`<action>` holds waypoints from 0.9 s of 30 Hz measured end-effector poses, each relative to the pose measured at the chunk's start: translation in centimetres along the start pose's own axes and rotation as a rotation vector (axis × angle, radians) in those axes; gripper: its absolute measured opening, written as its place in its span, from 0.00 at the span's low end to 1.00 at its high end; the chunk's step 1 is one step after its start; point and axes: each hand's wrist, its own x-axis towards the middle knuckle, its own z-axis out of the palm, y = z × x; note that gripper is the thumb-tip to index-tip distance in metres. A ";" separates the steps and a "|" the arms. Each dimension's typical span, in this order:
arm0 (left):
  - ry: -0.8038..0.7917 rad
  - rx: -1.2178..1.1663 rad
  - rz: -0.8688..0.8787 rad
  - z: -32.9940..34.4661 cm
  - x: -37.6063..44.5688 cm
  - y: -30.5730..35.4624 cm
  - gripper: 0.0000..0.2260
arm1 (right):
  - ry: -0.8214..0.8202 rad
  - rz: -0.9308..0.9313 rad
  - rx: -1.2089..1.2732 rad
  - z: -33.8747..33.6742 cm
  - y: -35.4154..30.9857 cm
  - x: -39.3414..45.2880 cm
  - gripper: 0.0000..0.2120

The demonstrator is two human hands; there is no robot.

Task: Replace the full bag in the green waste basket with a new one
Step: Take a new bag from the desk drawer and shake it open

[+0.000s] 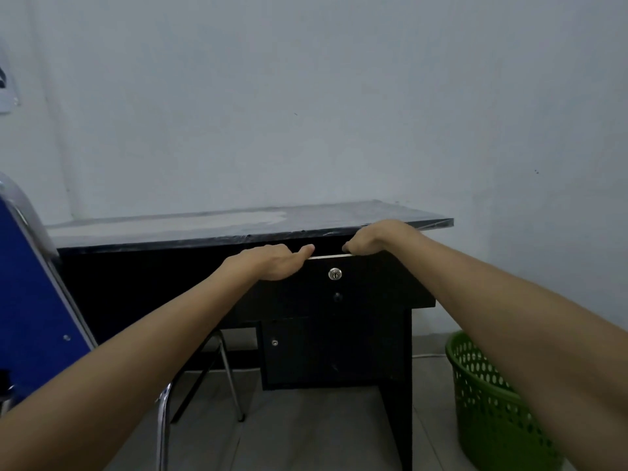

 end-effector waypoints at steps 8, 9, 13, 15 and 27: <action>0.263 0.002 0.041 1.3 -1.0 0.2 0.33 | 0.129 -0.007 0.488 -1.5 1.3 -2.0 0.09; 0.317 -0.026 0.061 1.5 -1.1 0.2 0.31 | 0.124 -0.014 0.599 -1.7 1.3 -2.2 0.10; 0.473 -0.116 0.176 2.2 -2.3 0.5 0.29 | 0.232 -0.035 0.960 -1.9 0.5 -3.0 0.11; 0.523 -0.119 0.243 2.5 -3.0 0.8 0.30 | 0.316 -0.040 1.112 -2.2 0.3 -3.3 0.10; 0.589 -0.315 0.330 3.4 -2.5 3.5 0.28 | 0.331 0.006 1.671 -4.7 0.8 -2.8 0.07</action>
